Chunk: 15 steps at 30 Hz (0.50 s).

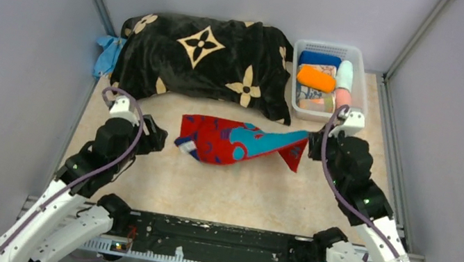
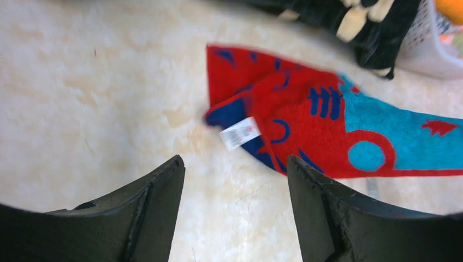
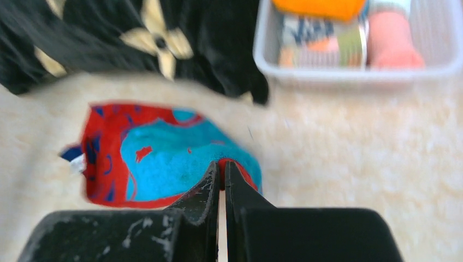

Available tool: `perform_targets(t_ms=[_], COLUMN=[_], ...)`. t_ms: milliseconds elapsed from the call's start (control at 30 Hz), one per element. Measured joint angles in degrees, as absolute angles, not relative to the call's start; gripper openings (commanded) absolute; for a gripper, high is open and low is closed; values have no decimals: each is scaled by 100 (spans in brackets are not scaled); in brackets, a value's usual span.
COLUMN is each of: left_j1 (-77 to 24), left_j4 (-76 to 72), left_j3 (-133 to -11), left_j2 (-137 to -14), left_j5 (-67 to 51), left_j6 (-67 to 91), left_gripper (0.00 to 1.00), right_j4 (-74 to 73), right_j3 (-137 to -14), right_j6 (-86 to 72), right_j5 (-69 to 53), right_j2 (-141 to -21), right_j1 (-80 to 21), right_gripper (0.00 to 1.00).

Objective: Roll the towels
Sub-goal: Flatten out the towel at the center of the board.

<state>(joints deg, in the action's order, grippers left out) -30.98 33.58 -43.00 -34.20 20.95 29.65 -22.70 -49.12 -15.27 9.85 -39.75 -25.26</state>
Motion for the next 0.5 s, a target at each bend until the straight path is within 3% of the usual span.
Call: perform_targets(t_ms=[233,500], left_j1=[-3098,-3098], left_j4=[3647,2775], left_j3=[-3627,-3496], left_j2=[-3223,-5087], left_j5=[1702,998], left_j6=[3774,4032], left_gripper=[78,72], right_j4=[-2936,-2842], right_j3=[-3404,-2895], right_j6=[-2132,-2832], right_j5=[1675,1933], right_j2=[-3326,-2864], right_j1=[-2523,-2526], right_gripper=[0,0])
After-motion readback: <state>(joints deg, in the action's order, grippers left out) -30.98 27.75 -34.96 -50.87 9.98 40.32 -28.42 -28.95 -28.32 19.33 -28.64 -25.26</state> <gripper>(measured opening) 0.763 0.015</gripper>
